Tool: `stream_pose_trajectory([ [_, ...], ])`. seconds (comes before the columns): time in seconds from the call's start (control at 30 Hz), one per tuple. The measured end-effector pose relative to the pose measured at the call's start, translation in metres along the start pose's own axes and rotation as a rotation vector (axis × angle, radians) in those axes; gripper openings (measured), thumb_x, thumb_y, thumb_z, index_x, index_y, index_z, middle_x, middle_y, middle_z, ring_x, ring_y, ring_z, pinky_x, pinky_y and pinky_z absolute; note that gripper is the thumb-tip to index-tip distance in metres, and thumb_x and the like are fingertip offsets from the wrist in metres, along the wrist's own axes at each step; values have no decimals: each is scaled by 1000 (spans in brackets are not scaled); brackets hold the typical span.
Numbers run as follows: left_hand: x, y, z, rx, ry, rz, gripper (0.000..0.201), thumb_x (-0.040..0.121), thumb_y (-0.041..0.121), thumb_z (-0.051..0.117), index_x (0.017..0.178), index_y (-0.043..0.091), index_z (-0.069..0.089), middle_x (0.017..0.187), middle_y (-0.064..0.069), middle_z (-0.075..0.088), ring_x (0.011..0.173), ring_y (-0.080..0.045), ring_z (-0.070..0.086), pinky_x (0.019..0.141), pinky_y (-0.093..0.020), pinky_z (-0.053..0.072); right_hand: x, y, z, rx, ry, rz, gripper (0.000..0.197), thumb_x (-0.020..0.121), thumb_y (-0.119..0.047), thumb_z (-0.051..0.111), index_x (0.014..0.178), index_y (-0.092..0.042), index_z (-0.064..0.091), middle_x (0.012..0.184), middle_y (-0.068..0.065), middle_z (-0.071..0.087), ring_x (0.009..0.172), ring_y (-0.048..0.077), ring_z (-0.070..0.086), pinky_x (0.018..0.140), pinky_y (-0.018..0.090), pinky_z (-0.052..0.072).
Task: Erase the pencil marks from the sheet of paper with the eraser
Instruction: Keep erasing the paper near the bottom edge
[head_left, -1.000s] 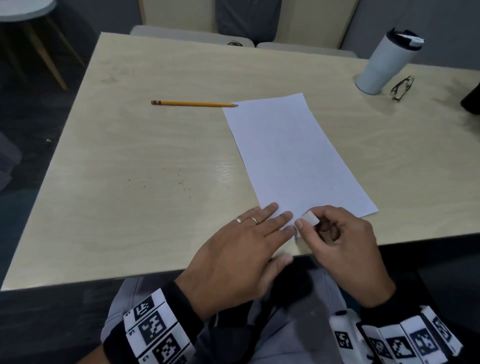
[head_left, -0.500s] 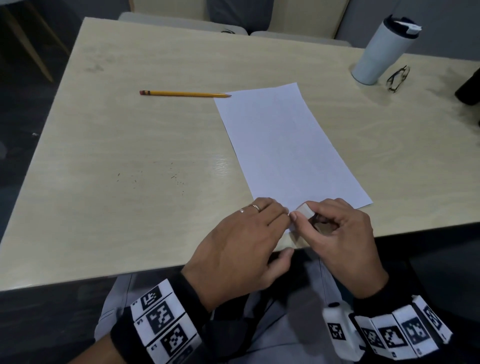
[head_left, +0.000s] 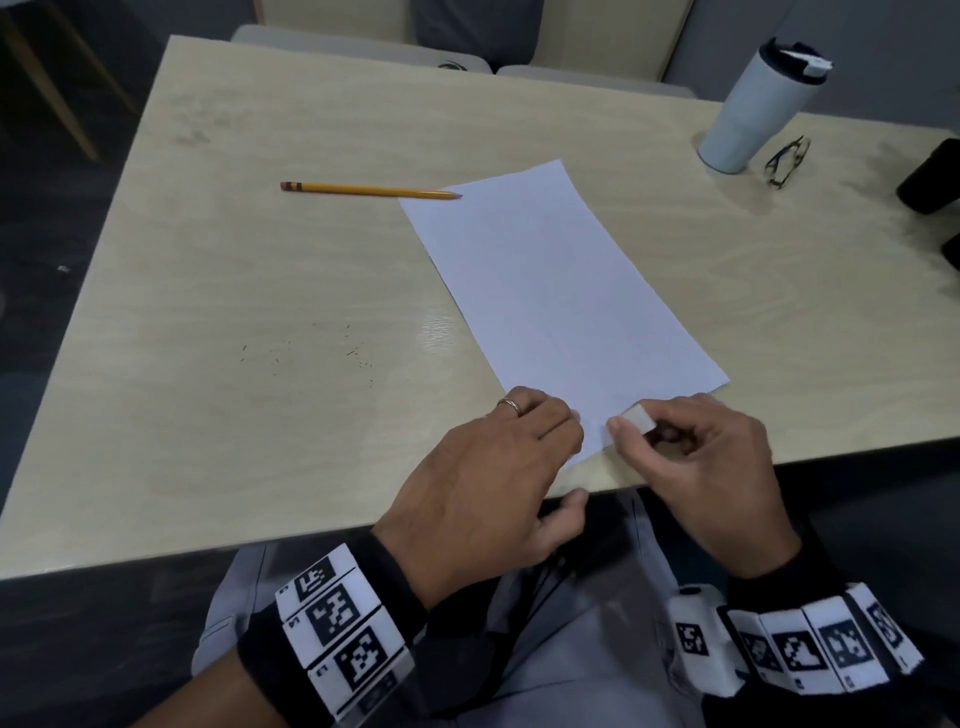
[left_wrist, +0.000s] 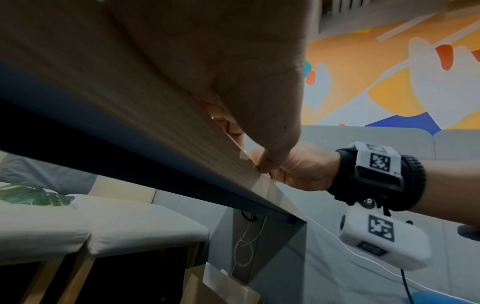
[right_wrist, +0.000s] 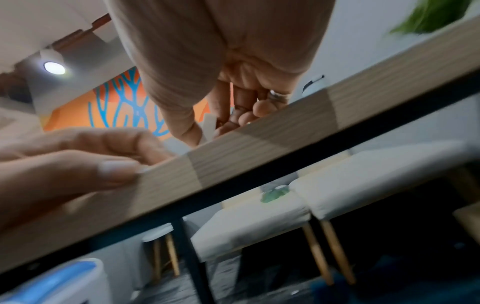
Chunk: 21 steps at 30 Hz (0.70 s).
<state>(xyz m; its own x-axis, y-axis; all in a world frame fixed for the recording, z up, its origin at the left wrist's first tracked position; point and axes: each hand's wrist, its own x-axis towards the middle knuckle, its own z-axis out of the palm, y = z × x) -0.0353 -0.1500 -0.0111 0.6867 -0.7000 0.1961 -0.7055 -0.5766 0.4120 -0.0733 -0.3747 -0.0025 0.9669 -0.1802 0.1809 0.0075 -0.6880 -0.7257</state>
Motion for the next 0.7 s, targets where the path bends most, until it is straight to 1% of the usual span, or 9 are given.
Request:
stream_pose_trajectory([
  [0.1,0,1,0,13,3,-7,33,95,49,53,112,22,63,120,14,61,125,-13,50,68,-32,57,3,0,-6,-29,49,-18,17,88,-21,84,73,-23,77,68,-8,68,73,19,59,70,41,50],
  [0.17,1,1,0,12,10,-2,32,95,49,53,111,22,62,119,13,60,123,-13,51,67,-33,57,-1,-12,3,-30,2,-75,15,88,-19,84,74,-23,78,70,-8,70,76,20,61,70,35,49],
  [0.2,1,1,0,8,11,0,32,95,49,54,111,22,61,119,13,60,123,-14,51,67,-33,57,-3,-13,7,-39,-16,-101,15,88,-19,84,74,-23,78,69,-8,69,76,19,61,70,34,49],
  [0.27,1,1,0,7,-4,-7,32,95,50,52,110,22,61,119,13,60,124,-14,50,67,-34,57,2,-2,1,-67,0,-101,17,88,-18,84,73,-20,77,69,-8,69,76,20,61,72,42,51],
  [0.33,0,2,-1,16,-14,-12,33,96,51,50,110,23,61,117,14,59,122,-13,50,67,-32,56,10,9,-11,-90,66,-65,18,88,-17,84,73,-20,76,72,-9,71,77,21,63,75,45,52],
  [0.4,1,2,-3,14,-3,-14,31,99,51,48,108,24,61,112,15,58,116,-12,50,68,-31,54,12,7,-11,-48,97,-58,17,88,-16,85,75,-23,78,75,-13,72,76,17,64,74,41,53],
  [0.5,8,0,-6,-48,32,-12,21,105,42,48,94,25,56,95,13,50,98,-13,46,68,-33,49,3,-8,7,-33,11,-95,18,88,-17,84,75,-25,76,73,-12,70,76,18,64,71,32,50],
  [0.6,14,-8,-6,-61,20,27,21,106,33,48,87,25,54,90,13,45,87,-14,39,76,-37,47,3,-5,9,-6,-1,-73,18,88,-17,85,74,-25,76,73,-12,69,76,18,63,70,29,49],
  [0.7,16,-11,-3,-29,-12,53,14,105,32,48,97,25,58,100,12,50,90,-15,41,84,-37,46,6,-4,5,20,-42,-75,17,89,-17,84,76,-22,75,73,-6,69,74,20,64,70,37,51],
])
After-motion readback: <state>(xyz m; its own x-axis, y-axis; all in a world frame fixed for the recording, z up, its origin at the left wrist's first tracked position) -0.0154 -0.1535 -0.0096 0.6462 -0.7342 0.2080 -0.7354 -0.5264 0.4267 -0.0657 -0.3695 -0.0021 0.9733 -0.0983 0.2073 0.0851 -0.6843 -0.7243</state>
